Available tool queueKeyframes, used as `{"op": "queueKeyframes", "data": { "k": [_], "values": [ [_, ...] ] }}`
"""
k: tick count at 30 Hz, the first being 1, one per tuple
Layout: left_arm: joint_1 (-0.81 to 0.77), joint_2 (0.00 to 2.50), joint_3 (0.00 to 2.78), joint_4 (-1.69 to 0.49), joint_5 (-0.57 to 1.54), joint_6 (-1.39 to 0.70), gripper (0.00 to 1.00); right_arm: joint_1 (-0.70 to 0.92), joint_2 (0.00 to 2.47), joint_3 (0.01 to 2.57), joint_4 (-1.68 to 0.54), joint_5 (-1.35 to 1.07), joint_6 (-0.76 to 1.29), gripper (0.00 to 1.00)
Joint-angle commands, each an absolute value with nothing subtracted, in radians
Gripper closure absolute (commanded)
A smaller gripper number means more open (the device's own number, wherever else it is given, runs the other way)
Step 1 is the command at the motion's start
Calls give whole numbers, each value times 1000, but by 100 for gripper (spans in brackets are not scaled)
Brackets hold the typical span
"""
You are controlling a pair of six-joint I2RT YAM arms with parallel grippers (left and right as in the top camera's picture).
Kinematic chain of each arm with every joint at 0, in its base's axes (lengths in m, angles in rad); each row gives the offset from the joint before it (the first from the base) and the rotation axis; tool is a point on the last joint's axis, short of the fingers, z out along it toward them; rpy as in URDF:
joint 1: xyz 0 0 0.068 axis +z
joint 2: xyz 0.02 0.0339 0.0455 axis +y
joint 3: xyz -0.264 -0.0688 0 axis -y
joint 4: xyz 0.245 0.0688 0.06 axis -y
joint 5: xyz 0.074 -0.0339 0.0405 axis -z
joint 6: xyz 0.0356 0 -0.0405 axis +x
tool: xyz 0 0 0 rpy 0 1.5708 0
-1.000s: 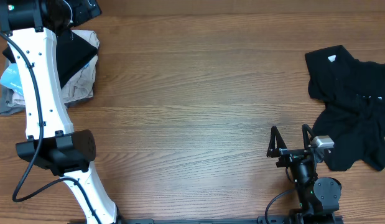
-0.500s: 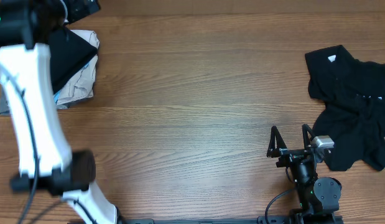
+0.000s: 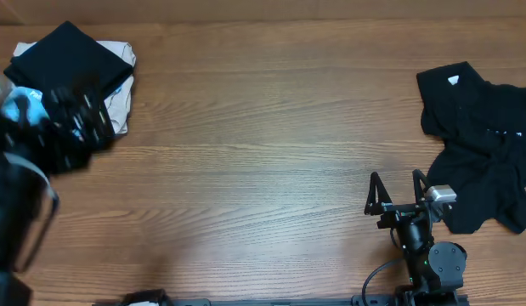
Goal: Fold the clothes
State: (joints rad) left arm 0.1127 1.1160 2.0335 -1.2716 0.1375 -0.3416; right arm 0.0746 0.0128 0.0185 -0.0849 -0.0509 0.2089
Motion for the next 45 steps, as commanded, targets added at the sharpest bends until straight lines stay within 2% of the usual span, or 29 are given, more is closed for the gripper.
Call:
{"op": "queueKeyframes", "data": {
  "k": [1, 5, 9, 19, 24, 34, 45],
  "values": [
    [112, 1005, 1809, -1275, 117, -337, 0, 83, 6, 8, -81, -42, 202, 0],
    [112, 839, 1540, -1239, 119, -340, 0, 83, 6, 8, -81, -42, 202, 0],
    [112, 706, 1264, -1090, 124, -404, 0, 83, 6, 8, -81, -42, 202, 0],
    [110, 459, 648, -407, 119, -480, 0, 83, 6, 8, -81, -42, 202, 0],
    [109, 353, 400, -164, 119, -479, 0, 83, 6, 8, -81, -42, 202, 0],
    [22, 206, 158, -17, -64, -480, 0, 83, 6, 8, -81, -42, 202, 0],
    [19, 134, 3, 25, -117, -475, 0, 83, 6, 8, -81, -42, 202, 0]
  ]
}}
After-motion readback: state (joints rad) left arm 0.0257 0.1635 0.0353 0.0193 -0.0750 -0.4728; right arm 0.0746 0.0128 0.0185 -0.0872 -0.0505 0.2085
